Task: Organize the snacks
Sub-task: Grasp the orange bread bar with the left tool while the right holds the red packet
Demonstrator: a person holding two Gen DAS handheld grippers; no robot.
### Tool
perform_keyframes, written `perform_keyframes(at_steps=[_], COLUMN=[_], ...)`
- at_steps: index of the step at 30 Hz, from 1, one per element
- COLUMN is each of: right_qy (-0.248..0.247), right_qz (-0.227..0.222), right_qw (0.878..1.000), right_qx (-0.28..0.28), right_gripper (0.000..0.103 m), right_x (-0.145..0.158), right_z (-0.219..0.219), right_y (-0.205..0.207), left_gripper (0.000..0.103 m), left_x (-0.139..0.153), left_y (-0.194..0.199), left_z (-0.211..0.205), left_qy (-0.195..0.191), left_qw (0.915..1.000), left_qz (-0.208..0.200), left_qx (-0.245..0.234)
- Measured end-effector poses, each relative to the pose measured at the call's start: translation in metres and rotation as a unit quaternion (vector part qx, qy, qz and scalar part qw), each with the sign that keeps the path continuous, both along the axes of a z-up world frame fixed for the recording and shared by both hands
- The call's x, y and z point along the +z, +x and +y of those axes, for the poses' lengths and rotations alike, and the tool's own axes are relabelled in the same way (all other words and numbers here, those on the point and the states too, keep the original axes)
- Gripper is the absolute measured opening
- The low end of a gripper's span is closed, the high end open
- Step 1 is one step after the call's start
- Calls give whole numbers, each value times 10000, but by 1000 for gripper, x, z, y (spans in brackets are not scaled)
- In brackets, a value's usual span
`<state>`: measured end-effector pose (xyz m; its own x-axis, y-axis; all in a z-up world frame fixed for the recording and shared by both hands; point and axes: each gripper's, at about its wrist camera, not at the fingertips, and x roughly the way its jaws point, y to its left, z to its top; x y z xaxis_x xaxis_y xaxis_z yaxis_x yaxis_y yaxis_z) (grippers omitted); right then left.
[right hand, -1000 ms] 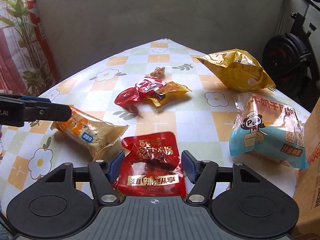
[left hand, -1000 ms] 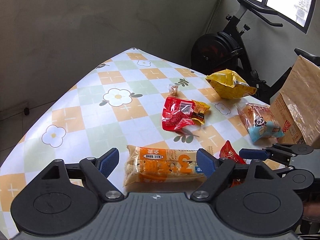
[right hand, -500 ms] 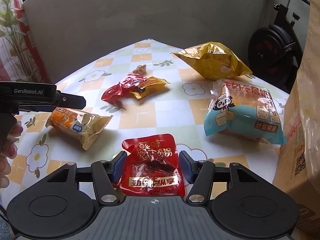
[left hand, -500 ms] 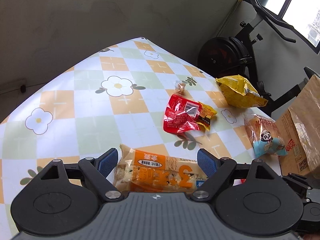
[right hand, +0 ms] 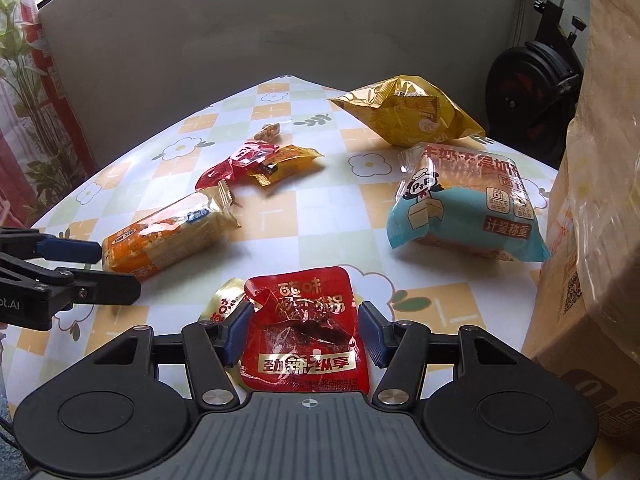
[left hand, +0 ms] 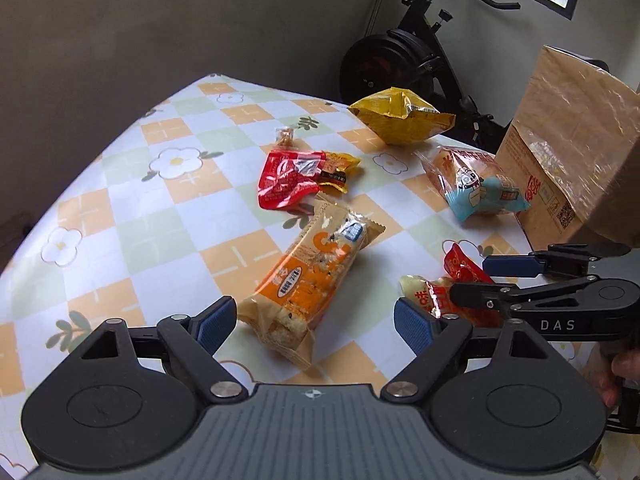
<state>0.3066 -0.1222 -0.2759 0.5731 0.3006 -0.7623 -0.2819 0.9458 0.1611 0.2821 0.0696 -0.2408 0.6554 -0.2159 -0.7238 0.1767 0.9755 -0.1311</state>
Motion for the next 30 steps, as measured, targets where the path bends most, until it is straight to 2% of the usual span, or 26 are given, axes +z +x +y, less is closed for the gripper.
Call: perform_keyframes(at_steps=[4,9,11,14,16,17,20,22,23,28,30], right_qy=[-7,-12,-6,-37,-66,-80,-122,-129,-120,-31,-71], right_qz=[7,52,44,47,51,50,73,41,28,42,13], right_qw=[10000,10000,10000,10000,10000,10000,9999,9998,9997,9997,9998], right_qx=[-42,-58,-58,-12,6,12,-22,-146,-204,-227,-174], right_gripper=[53,52,40,39,39,39,51,77,81,84,81], right_x=[0,2,3,5,5,5,2,-1,-2,-8,-8], right_z=[0,-1,-2,-2,-2,-1,0,-3,-4,-9,-7], right_y=[-2,-3,-3,-4,-3,-3,-4,-4,-5,-3,-1], left_gripper=[88,82,81,73,54,52,47,45,45,43,43], left_x=[6,-11,-18,-24,-23,-22,-20,-17,-17,-8,-5], left_y=[19,49,54,52,49,46,38,32,30,16,12], left_z=[3,-8,-14,-22,-22,-21,-19,-12,-10,1,3], left_qy=[334,591,705,814,714,690,668,580,525,245,145], left_qw=[9993,9981,9972,9963,9971,9974,9977,9983,9985,9990,9989], left_qz=[-148,71,135,84,29,30,-7,2,-5,-101,-151], left_qx=[21,-146,-206,-257,-248,-214,-69,115,167,349,426])
